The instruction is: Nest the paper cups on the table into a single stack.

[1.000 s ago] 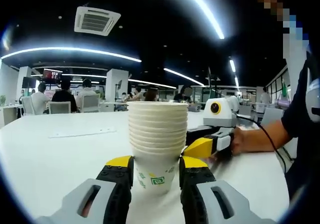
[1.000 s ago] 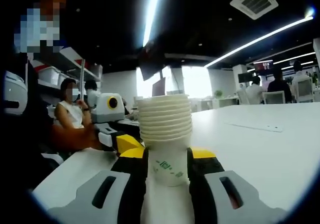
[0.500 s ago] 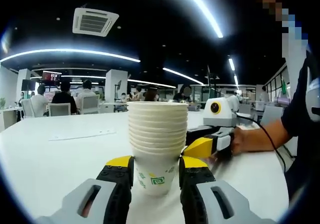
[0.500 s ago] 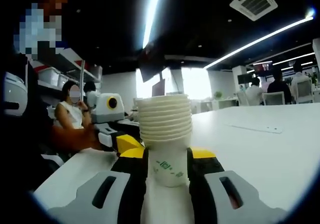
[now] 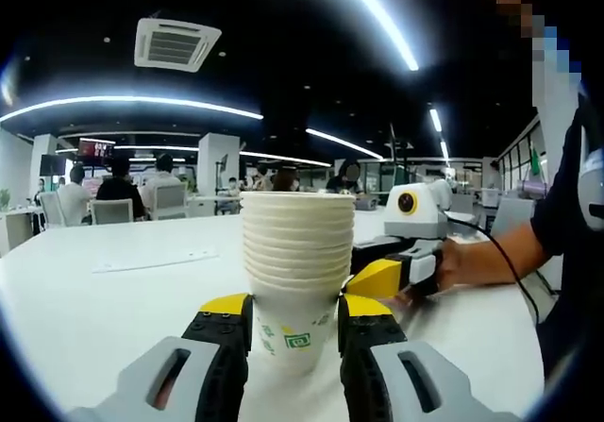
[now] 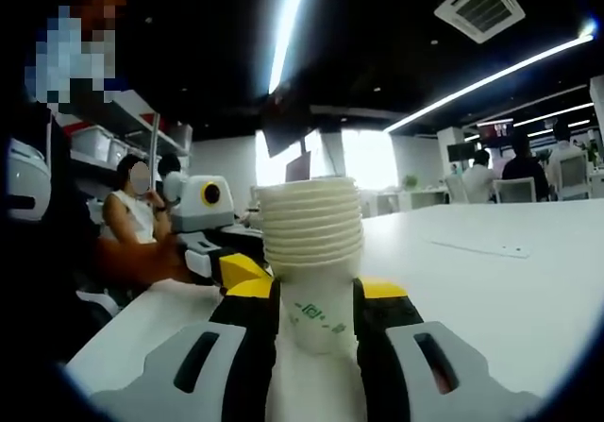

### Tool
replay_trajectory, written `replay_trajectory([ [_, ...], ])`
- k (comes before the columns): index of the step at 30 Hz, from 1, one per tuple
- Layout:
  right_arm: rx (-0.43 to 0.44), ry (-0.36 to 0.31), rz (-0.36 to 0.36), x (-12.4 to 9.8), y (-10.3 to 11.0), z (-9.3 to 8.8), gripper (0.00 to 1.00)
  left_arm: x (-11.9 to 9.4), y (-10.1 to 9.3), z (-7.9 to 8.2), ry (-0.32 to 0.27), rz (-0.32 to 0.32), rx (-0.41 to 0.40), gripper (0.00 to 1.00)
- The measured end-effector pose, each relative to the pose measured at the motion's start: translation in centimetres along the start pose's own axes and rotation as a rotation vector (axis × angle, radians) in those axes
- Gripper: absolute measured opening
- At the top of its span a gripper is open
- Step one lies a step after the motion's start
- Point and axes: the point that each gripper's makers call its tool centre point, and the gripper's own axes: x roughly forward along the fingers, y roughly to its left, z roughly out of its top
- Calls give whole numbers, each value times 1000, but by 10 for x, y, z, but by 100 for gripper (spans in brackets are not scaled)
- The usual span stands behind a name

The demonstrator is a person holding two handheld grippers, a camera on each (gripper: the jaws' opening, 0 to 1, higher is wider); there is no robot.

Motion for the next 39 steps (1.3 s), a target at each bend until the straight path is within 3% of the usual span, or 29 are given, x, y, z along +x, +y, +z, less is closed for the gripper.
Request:
replay_trajectory([
  [17,-40,2,-3,2,-6,17,33,4,3,16,-18,2,21,38],
  [39,-64,-17,-39,-3,-38,33,33,35,9,32,-25,-25,53,38],
])
